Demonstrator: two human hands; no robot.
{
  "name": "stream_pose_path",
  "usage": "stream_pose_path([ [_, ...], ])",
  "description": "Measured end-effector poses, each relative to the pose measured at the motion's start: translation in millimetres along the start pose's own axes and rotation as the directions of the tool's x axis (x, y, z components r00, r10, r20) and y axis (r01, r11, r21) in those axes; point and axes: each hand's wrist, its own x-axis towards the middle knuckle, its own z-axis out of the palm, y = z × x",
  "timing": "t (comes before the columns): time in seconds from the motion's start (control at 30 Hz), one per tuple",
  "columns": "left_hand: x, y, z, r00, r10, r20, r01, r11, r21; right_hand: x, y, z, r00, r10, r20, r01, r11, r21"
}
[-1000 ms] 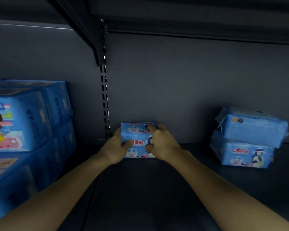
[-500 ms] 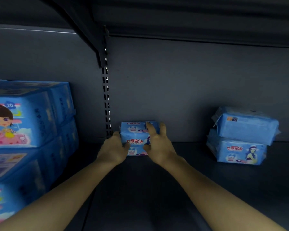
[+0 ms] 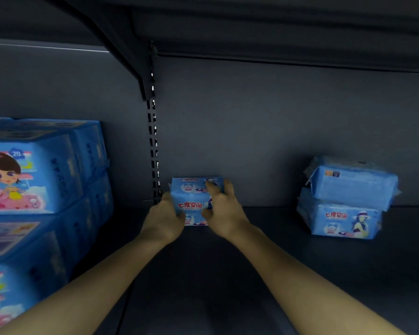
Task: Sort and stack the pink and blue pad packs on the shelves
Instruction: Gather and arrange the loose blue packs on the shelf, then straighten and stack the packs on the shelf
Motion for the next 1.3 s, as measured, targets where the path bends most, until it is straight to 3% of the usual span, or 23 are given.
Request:
stream_pose_path([
  [0.53,-6,-3,-7,0.998,0.023,0.058,-0.018,0.997,-0.078,0,-4,2,0.998,0.004,0.056,-0.002,1.0,-0.029],
  [0.77,-24,19,-23,0.987,0.149,0.053,-0.155,0.979,0.135,-29,-11,-23,0.998,0.021,0.053,-0.015,0.994,-0.107],
  [1.1,-71,56,-2,0.965,0.223,0.14,-0.251,0.94,0.233,-84,-1,-50,0.991,0.096,0.09,-0.081,0.984,-0.157],
  [1.3,-94,78,17,0.944,0.241,0.224,-0.285,0.94,0.189,-109,21,-67,0.989,0.132,0.06,-0.116,0.971,-0.208],
])
